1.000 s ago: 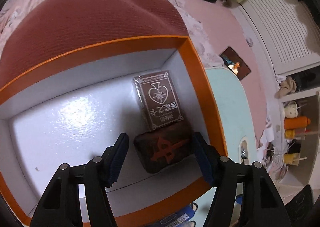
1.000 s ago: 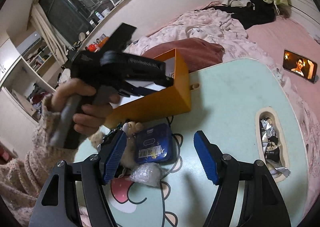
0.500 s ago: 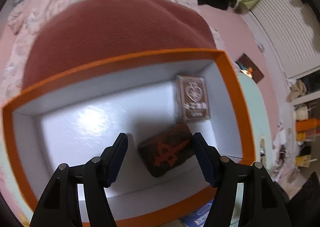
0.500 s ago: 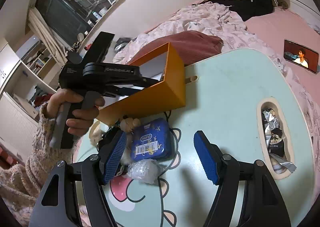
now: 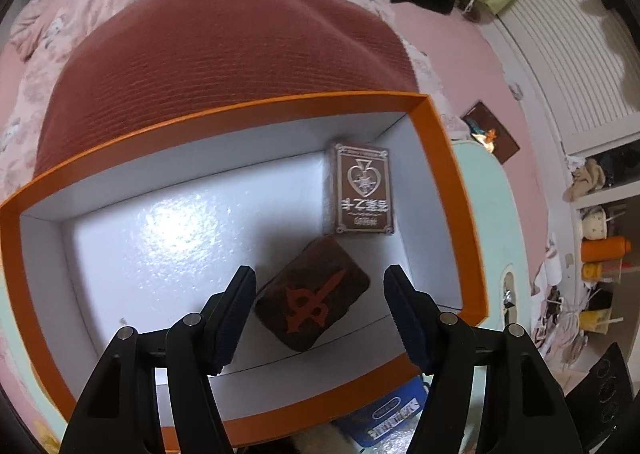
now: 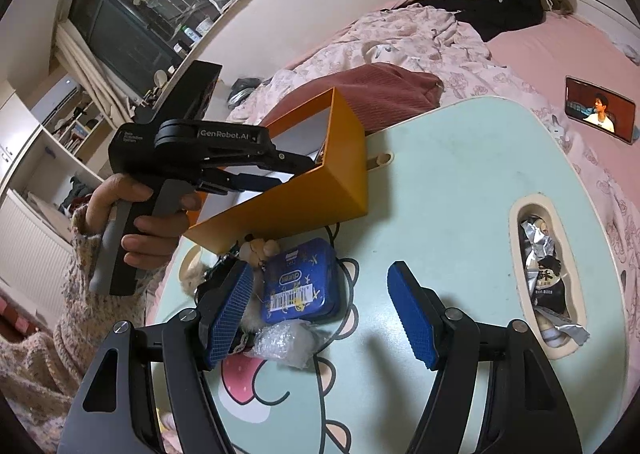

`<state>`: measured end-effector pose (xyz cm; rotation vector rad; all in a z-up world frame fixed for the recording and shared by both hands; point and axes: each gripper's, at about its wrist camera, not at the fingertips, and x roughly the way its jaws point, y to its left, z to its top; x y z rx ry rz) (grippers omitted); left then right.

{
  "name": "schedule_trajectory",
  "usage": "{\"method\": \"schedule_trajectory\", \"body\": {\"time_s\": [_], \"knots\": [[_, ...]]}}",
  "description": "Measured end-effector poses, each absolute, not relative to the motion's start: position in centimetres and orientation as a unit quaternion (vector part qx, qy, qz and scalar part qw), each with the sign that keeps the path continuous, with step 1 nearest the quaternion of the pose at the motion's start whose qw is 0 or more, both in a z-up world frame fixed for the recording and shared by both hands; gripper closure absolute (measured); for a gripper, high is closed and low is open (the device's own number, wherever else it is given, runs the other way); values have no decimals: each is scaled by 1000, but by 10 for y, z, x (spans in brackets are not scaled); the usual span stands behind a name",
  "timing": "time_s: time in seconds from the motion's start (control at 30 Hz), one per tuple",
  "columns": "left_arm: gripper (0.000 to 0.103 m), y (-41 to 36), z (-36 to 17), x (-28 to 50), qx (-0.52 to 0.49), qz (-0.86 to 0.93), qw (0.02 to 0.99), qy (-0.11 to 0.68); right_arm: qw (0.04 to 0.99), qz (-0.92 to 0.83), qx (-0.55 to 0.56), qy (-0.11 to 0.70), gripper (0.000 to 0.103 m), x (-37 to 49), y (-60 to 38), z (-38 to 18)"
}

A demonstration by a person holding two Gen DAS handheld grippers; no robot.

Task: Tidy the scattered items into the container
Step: 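Grasp the red-and-black box in the orange box with the left tool, then lift the red-and-black box out toward the table with the left tool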

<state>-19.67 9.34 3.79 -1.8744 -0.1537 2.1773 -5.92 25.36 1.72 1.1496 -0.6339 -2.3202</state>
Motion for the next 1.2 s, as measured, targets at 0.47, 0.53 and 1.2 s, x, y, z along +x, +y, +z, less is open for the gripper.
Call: {"method": "schedule_trajectory", "body": {"time_s": [0.47, 0.53, 1.2], "knots": [[64, 97, 28, -196, -636, 759, 140, -1, 236, -843, 421, -238, 33, -60, 254, 14], [64, 92, 29, -196, -632, 761, 146, -8, 235, -842, 420, -242, 33, -60, 256, 13], [64, 24, 102, -75, -516, 830, 199, -76, 235, -842, 433, -219, 33, -59, 245, 13]]}}
